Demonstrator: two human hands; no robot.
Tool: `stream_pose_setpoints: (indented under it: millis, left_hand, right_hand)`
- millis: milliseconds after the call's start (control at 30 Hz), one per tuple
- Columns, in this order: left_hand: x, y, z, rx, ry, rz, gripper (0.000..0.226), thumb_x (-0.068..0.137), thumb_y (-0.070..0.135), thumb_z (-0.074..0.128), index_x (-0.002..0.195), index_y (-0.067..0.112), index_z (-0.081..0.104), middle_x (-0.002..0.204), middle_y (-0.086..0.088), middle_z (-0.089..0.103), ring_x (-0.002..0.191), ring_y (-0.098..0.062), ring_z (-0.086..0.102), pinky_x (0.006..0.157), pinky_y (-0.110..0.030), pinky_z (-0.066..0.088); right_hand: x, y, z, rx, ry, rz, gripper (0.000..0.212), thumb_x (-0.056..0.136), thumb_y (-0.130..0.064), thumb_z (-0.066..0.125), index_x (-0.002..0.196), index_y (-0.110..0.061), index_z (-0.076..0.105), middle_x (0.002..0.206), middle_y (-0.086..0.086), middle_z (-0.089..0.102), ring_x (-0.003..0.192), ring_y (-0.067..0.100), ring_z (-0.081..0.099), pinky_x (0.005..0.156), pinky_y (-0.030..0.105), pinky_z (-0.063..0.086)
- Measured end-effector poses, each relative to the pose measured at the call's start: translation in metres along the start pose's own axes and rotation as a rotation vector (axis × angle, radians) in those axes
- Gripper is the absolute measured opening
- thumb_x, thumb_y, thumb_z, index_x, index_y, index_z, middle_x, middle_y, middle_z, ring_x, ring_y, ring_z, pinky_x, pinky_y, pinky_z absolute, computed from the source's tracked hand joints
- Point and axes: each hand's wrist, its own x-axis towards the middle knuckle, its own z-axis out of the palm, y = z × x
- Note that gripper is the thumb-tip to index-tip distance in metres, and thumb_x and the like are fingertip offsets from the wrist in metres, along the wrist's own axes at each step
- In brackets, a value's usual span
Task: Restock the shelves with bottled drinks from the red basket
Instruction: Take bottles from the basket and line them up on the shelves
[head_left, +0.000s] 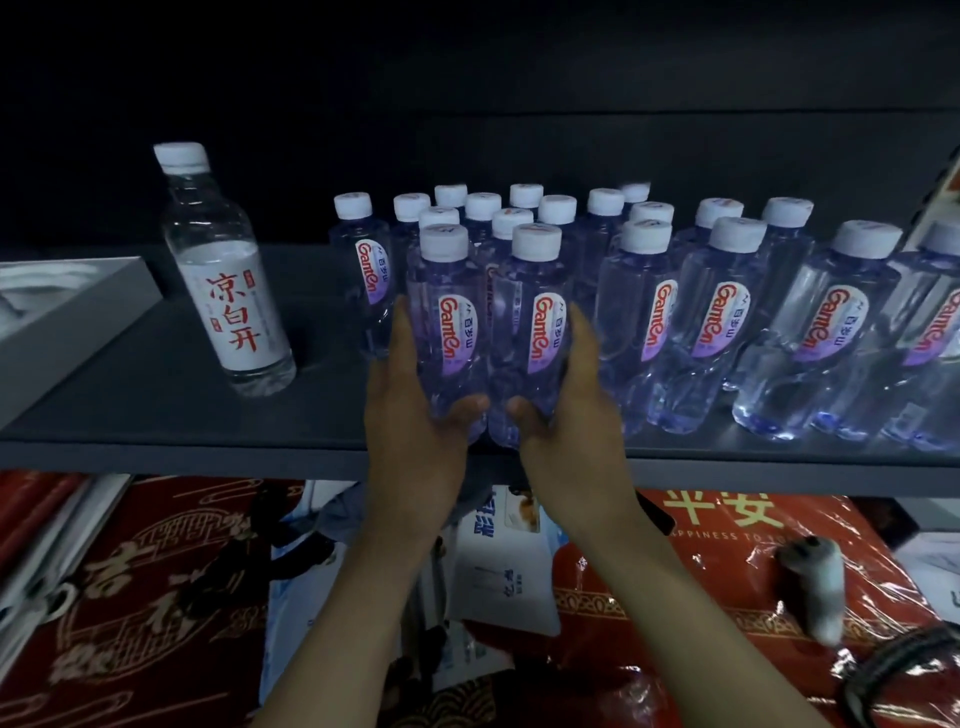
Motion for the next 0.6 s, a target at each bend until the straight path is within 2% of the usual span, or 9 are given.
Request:
stream_pose_setpoints:
  millis: [133, 233, 267, 333, 400, 533, 600]
  left_hand:
    - [0.007, -0.008, -0.002, -0.018, -0.007, -0.015, 0.103, 0.080, 0.010, 0.081, 0.156, 0.038, 0.017, 0.143, 0.001, 0.048, 0.133, -0.014, 0.048, 0.104, -0.044, 0.048]
    - [0.011, -0.013, -0.005, -0.006, -0.018, -0.021, 0.105, 0.078, 0.009, 0.082, 0.155, 0.039, 0.017, 0.142, 0.002, 0.049, 0.134, -0.014, 0.047, 0.105, -0.046, 0.047]
    - [0.011, -0.013, -0.005, 0.005, -0.024, -0.023, 0.105, 0.078, 0.010, 0.082, 0.155, 0.039, 0.017, 0.143, 0.003, 0.049, 0.134, -0.013, 0.047, 0.106, -0.045, 0.047]
    - [0.009, -0.013, -0.007, 0.023, -0.034, -0.007, 0.102, 0.081, 0.013, 0.081, 0.156, 0.037, 0.015, 0.146, 0.005, 0.047, 0.137, -0.013, 0.044, 0.108, -0.045, 0.045]
    - [0.005, -0.013, -0.008, 0.058, -0.054, 0.019, 0.101, 0.083, 0.015, 0.079, 0.157, 0.033, 0.013, 0.150, 0.006, 0.044, 0.139, -0.015, 0.043, 0.109, -0.045, 0.043]
    - [-0.003, -0.009, -0.010, 0.143, -0.109, 0.008, 0.100, 0.086, 0.013, 0.075, 0.158, 0.031, 0.007, 0.154, 0.010, 0.039, 0.139, -0.009, 0.041, 0.112, -0.040, 0.042]
    - [-0.012, -0.006, -0.014, 0.279, -0.120, 0.032, 0.100, 0.089, 0.019, 0.072, 0.158, 0.028, 0.001, 0.154, 0.003, 0.037, 0.137, -0.009, 0.038, 0.112, -0.031, 0.037]
  right_hand:
    - [0.006, -0.001, 0.008, 0.050, 0.010, 0.003, 0.085, 0.094, 0.004, 0.057, 0.157, -0.028, 0.009, 0.149, -0.005, 0.047, 0.131, 0.012, 0.050, 0.104, 0.026, 0.046]
    - [0.009, -0.001, 0.010, 0.047, 0.025, 0.009, 0.087, 0.093, 0.005, 0.058, 0.155, -0.033, 0.010, 0.140, -0.015, 0.047, 0.124, 0.003, 0.050, 0.096, 0.008, 0.044]
    - [0.009, -0.001, 0.010, 0.047, 0.023, 0.014, 0.088, 0.094, 0.005, 0.058, 0.155, -0.036, 0.009, 0.137, -0.016, 0.047, 0.122, 0.002, 0.050, 0.095, 0.008, 0.045]
    - [0.009, 0.000, 0.011, 0.045, 0.016, 0.023, 0.091, 0.094, 0.002, 0.059, 0.155, -0.039, 0.006, 0.143, -0.010, 0.046, 0.128, 0.009, 0.049, 0.102, 0.023, 0.047]
    - [0.008, 0.002, 0.011, 0.042, 0.008, 0.043, 0.091, 0.094, -0.002, 0.061, 0.157, -0.036, 0.003, 0.154, -0.006, 0.038, 0.139, 0.012, 0.040, 0.109, 0.030, 0.042]
    - [-0.001, 0.003, 0.009, -0.001, 0.017, 0.083, 0.088, 0.095, -0.011, 0.063, 0.158, -0.026, 0.004, 0.157, -0.001, 0.038, 0.142, 0.012, 0.039, 0.108, 0.021, 0.037]
    - [-0.006, 0.001, 0.006, -0.050, 0.008, 0.055, 0.083, 0.096, -0.011, 0.061, 0.158, -0.023, 0.008, 0.156, 0.001, 0.039, 0.141, 0.013, 0.040, 0.106, 0.019, 0.036]
